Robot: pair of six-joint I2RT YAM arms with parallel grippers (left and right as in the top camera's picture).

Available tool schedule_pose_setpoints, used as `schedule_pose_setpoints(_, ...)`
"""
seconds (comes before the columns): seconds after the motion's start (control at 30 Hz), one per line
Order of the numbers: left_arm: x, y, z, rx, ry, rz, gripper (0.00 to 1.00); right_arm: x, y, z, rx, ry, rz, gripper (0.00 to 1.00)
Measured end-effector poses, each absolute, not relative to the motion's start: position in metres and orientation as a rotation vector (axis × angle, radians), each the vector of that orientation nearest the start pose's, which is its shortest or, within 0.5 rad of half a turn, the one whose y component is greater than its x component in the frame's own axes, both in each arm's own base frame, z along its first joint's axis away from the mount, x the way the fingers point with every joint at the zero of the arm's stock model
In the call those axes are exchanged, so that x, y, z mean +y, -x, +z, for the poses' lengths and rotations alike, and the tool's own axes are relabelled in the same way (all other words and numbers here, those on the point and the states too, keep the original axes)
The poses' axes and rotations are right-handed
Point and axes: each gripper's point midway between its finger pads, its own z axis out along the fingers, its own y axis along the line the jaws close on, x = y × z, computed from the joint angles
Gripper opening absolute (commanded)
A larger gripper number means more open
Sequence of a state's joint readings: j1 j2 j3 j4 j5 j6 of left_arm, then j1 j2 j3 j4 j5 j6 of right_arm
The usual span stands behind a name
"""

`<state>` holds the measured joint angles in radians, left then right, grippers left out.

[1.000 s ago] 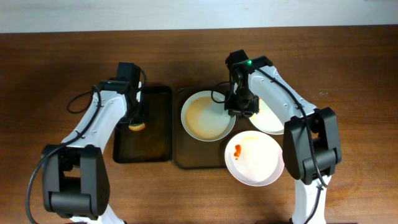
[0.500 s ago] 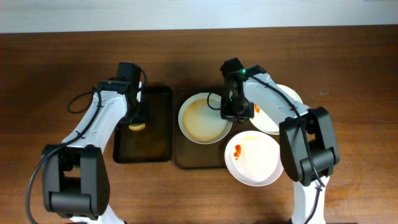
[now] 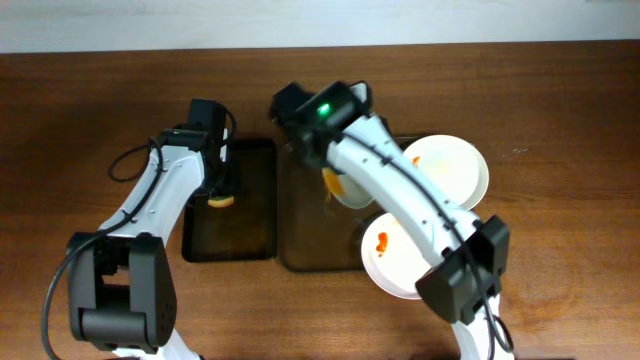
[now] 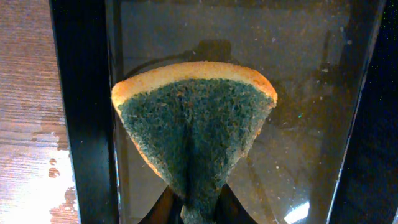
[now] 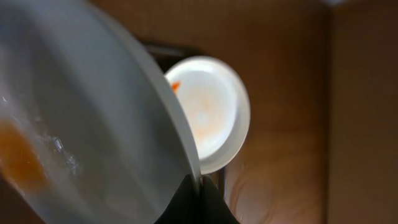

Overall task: Clean dirty plates on tray and stack at the side
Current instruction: 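Lift the cleaned plate with the right gripper and place it right of the tray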

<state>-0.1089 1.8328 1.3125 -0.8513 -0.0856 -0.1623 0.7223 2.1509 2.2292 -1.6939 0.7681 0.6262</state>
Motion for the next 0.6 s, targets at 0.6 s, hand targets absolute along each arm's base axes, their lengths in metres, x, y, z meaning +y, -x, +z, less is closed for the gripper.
schedule_pose_setpoints(0.6, -0.027, -0.38, 0.059, 2.926, 0.091, 0.084, 0.1, 0.15, -0.413, 0.179, 2.721, -0.175, -0.51, 0.04)
